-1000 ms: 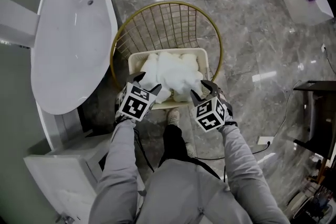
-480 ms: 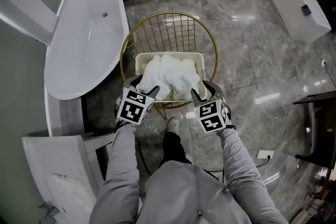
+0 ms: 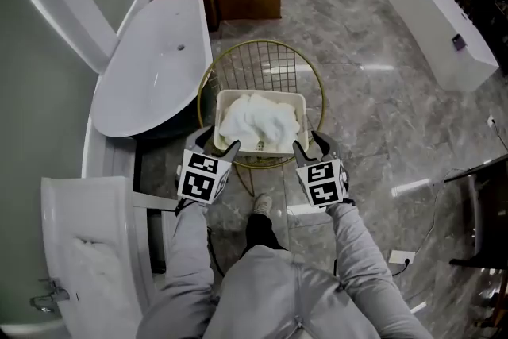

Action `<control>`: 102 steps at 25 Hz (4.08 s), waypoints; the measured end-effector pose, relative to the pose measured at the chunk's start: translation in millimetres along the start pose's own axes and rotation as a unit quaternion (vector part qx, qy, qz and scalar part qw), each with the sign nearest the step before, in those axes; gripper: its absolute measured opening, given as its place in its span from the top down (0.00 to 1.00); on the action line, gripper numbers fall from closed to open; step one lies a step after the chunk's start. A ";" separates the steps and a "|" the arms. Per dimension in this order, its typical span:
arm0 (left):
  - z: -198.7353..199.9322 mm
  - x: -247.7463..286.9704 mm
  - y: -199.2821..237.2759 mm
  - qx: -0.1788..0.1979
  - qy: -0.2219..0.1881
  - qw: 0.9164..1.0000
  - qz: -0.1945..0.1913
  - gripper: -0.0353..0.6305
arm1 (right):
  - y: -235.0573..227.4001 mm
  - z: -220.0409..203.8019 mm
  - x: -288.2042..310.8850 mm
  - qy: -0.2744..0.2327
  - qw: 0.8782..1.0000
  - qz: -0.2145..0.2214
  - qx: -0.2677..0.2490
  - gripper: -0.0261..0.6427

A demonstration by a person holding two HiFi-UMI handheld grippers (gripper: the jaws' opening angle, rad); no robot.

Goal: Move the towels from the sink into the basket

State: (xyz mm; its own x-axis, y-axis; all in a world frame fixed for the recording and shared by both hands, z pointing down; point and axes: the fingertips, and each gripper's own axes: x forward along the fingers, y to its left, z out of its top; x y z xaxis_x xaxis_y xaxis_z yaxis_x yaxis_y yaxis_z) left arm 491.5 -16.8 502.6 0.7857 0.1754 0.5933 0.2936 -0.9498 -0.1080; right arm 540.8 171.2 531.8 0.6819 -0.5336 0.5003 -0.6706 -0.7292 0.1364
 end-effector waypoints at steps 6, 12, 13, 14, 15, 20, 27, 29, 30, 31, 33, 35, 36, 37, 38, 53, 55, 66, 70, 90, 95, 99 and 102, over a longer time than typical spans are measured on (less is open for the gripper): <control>-0.8 -49.7 -19.3 -0.009 -0.034 0.999 0.038 0.47 | 5.0 20.6 -49.8 -0.046 0.999 -0.005 0.011 0.69; -22.8 -98.7 -26.0 -0.028 -0.050 0.995 0.077 0.47 | 24.3 36.3 -85.1 -0.095 0.995 0.006 0.033 0.69; -28.7 -107.3 -24.4 -0.034 -0.050 0.995 0.085 0.47 | 30.3 40.1 -87.9 -0.101 0.994 0.013 0.035 0.69; -35.5 -116.8 -21.9 -0.041 -0.049 0.993 0.095 0.47 | 37.6 43.6 -89.6 -0.106 0.993 0.022 0.035 0.69; -43.0 -127.4 -18.5 -0.049 -0.049 0.992 0.106 0.47 | 46.3 46.7 -90.6 -0.110 0.993 0.031 0.035 0.69; -83.0 -190.3 9.2 -0.091 -0.055 0.980 0.170 0.47 | 101.6 65.1 -86.0 -0.126 0.988 0.080 0.023 0.69; -148.4 -291.9 56.4 -0.162 -0.069 0.949 0.261 0.47 | 204.7 103.7 -74.2 -0.143 0.977 0.159 -0.007 0.69; -167.2 -322.4 66.7 -0.172 -0.070 0.940 0.285 0.47 | 240.9 115.0 -75.1 -0.149 0.971 0.184 -0.017 0.69; -176.3 -337.9 72.4 -0.177 -0.071 0.936 0.297 0.47 | 260.3 120.5 -75.7 -0.152 0.968 0.197 -0.023 0.69; -185.7 -353.1 78.4 -0.181 -0.072 0.931 0.308 0.47 | 280.2 125.4 -76.3 -0.155 0.965 0.209 -0.029 0.69; -206.6 -382.2 89.8 -0.189 -0.068 0.924 0.326 0.47 | 321.2 132.6 -77.9 -0.156 0.959 0.231 -0.043 0.69; -228.8 -409.8 99.5 -0.198 -0.062 0.916 0.343 0.47 | 362.6 137.9 -81.2 -0.156 0.953 0.255 -0.058 0.69; -240.0 -423.1 103.6 -0.203 -0.059 0.912 0.350 0.47 | 383.3 139.9 -83.5 -0.155 0.949 0.268 -0.064 0.69; -251.5 -436.3 107.5 -0.209 -0.056 0.909 0.357 0.47 | 404.1 141.3 -86.0 -0.153 0.945 0.281 -0.071 0.69; -263.4 -449.6 111.4 -0.213 -0.052 0.905 0.364 0.47 | 425.5 142.0 -88.5 -0.150 0.941 0.294 -0.078 0.69; -469.3 -569.4 117.9 -0.335 0.015 0.853 0.401 0.47 | 709.0 109.0 -119.2 -0.090 0.853 0.443 -0.261 0.69; -489.0 -572.0 115.8 -0.351 0.020 0.848 0.396 0.47 | 733.5 101.6 -118.9 -0.078 0.843 0.452 -0.280 0.69; -549.0 -527.5 81.2 -0.402 0.069 0.871 0.273 0.45 | 820.4 27.3 -92.9 0.076 0.784 0.462 -0.408 0.60; -566.9 -508.2 70.7 -0.417 0.085 0.873 0.238 0.41 | 842.3 9.4 -79.3 0.107 0.771 0.454 -0.434 0.59; -613.8 -449.0 69.6 -0.444 0.116 0.871 0.177 0.31 | 881.7 -74.5 -18.7 0.216 0.723 0.392 -0.527 0.55; -614.7 -446.2 75.5 -0.440 0.111 0.870 0.196 0.32 | 884.1 -76.4 -15.8 0.239 0.703 0.395 -0.540 0.55; -613.8 -447.8 80.4 -0.449 0.095 0.865 0.203 0.40 | 885.2 -75.8 -15.7 0.243 0.702 0.394 -0.541 0.58; -611.8 -446.5 81.0 -0.462 0.080 0.861 0.198 0.53 | 886.5 -76.6 -16.2 0.233 0.713 0.390 -0.535 0.66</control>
State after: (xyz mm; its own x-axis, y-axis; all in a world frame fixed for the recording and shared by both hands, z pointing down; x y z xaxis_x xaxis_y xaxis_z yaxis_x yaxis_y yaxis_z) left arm -168.7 -330.5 717.1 0.6184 -0.1769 0.7657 -0.5965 -0.7400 0.3108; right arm -87.1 -433.8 710.1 -0.0246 -0.2164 0.9760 -0.8014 0.5879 0.1101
